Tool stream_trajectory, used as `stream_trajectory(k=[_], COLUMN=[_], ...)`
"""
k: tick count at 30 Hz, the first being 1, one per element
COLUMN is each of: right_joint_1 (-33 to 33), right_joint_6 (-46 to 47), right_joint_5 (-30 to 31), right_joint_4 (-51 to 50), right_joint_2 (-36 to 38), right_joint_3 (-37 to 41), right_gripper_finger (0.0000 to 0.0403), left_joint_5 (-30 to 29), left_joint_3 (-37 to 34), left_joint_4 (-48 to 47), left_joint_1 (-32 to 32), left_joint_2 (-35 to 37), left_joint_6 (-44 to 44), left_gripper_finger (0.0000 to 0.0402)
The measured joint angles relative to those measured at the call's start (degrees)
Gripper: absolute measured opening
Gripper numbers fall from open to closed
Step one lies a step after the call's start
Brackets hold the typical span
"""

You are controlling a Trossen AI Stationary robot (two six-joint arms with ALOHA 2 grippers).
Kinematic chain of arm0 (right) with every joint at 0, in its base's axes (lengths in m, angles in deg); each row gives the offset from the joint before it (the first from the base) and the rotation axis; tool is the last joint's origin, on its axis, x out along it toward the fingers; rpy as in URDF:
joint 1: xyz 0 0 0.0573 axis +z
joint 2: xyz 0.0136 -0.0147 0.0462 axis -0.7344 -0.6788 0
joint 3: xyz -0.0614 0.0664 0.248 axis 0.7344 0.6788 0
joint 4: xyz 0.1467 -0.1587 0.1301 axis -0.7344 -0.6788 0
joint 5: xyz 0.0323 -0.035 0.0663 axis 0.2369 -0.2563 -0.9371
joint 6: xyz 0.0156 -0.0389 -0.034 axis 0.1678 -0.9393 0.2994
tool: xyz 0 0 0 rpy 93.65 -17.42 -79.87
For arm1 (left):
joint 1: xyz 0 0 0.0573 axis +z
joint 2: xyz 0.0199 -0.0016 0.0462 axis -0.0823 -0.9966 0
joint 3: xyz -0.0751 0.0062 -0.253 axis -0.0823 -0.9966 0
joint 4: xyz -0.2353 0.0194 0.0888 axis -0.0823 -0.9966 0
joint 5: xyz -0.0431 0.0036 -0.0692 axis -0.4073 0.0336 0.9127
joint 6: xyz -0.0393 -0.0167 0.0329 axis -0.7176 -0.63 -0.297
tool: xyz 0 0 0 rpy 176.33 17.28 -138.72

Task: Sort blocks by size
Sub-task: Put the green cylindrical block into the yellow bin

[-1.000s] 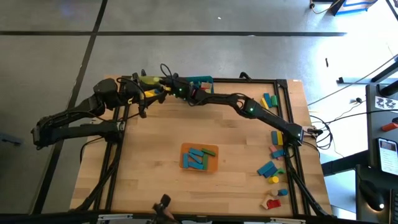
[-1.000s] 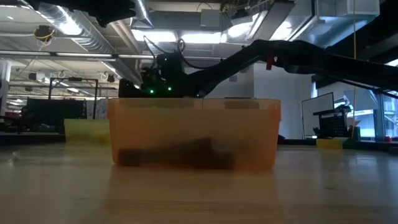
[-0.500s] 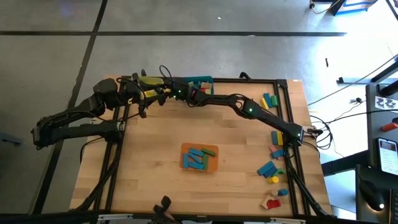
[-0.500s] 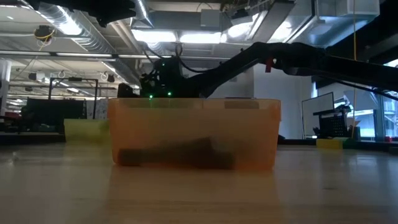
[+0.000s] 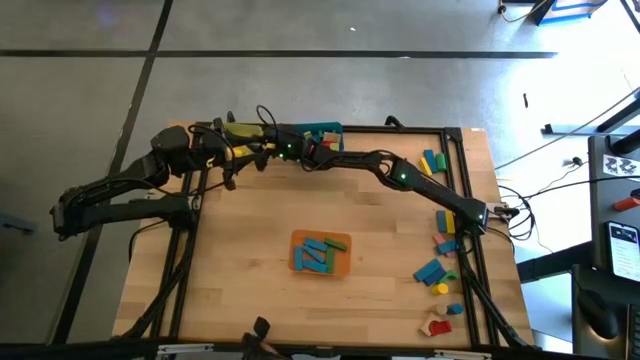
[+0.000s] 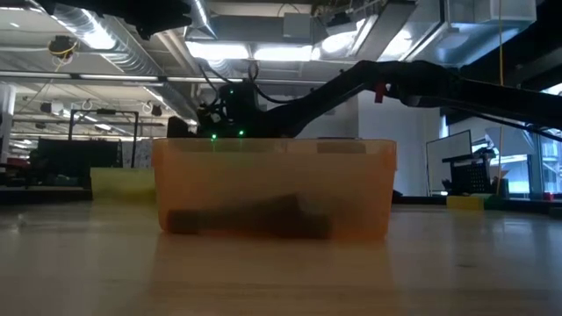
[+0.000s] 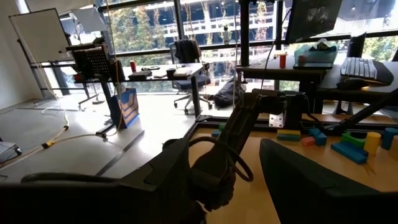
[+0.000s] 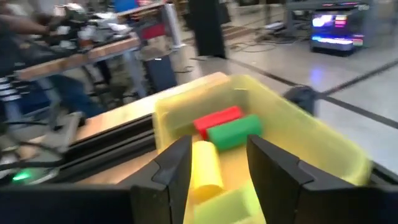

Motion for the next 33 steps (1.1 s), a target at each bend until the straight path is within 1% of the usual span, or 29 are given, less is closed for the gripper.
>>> stream_trajectory(k=[2, 6, 8, 11, 15, 20, 26, 33], right_joint_1=[0.0, 0.0, 0.0, 0.0, 0.4, 1.3, 2.0, 2.7], right_joint_6=[0.0, -0.6, -3.1, -8.6, -15.0, -19.1, -19.4, -14.5], right_joint_5=[-2.6, -3.0, -3.0, -2.5, -0.8, 4.5, 7.7, 8.5], right_joint_4=[-0.4, -3.9, -7.4, -15.5, -32.4, -50.4, -66.5, -80.6], right_joint_2=[0.5, 3.5, 6.4, 11.9, 18.7, 26.7, 34.6, 41.0], right_joint_3=[0.0, 0.0, 0.0, -0.2, -0.1, 0.0, 0.0, -0.1], right_gripper_finger=[0.0152, 0.0152, 0.0152, 0.0152, 0.0152, 0.0152, 0.0152, 0.0152], left_joint_5=[0.0, 0.0, 0.0, 0.0, 0.0, 0.0, 0.0, 0.0], left_joint_3=[0.0, 0.0, 0.0, 0.0, 0.0, 0.0, 0.0, 0.0], left_joint_4=[-0.1, -0.1, -0.1, -0.2, -0.4, 0.0, 0.3, 0.5], left_joint_1=[0.0, 0.0, 0.0, 0.0, 0.0, -0.1, -0.3, -0.3], left_joint_2=[0.0, 0.0, 0.0, 0.0, 0.0, 0.0, 0.0, 0.0], left_joint_6=[0.0, 0.0, 0.0, -0.1, -0.2, -0.2, -0.5, -0.8], left_gripper_finger=[0.0182, 0.0182, 0.0182, 0.0182, 0.0182, 0.0182, 0.0182, 0.0182])
